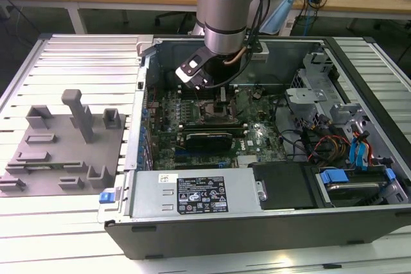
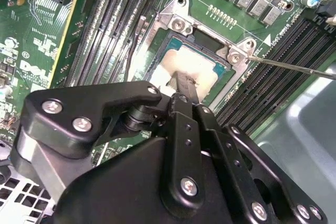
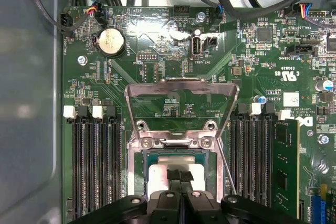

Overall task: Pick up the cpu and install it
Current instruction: 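Place the cpu into insertion slot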

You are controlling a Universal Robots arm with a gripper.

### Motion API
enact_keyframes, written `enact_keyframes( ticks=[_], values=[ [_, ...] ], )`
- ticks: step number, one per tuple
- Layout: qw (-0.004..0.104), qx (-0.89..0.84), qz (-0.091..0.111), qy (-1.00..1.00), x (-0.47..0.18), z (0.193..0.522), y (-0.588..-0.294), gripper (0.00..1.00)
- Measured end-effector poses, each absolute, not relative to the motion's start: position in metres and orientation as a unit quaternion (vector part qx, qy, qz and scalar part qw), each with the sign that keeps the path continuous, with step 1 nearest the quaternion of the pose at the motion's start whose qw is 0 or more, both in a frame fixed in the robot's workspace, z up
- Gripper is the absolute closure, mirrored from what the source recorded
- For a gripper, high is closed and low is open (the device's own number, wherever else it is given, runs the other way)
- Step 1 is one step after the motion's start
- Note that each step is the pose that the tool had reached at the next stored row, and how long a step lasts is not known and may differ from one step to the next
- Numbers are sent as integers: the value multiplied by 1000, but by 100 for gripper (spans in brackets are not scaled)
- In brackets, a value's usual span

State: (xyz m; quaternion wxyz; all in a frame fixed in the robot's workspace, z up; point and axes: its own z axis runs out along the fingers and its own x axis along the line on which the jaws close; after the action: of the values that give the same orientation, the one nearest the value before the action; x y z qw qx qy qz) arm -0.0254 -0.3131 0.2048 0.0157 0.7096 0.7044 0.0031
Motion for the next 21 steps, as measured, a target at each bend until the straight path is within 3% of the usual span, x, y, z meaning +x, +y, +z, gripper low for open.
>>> enact_keyframes(
  ticks=[21],
  values=[
    [16,710,2,704,-25,257,-313,89]
  ],
)
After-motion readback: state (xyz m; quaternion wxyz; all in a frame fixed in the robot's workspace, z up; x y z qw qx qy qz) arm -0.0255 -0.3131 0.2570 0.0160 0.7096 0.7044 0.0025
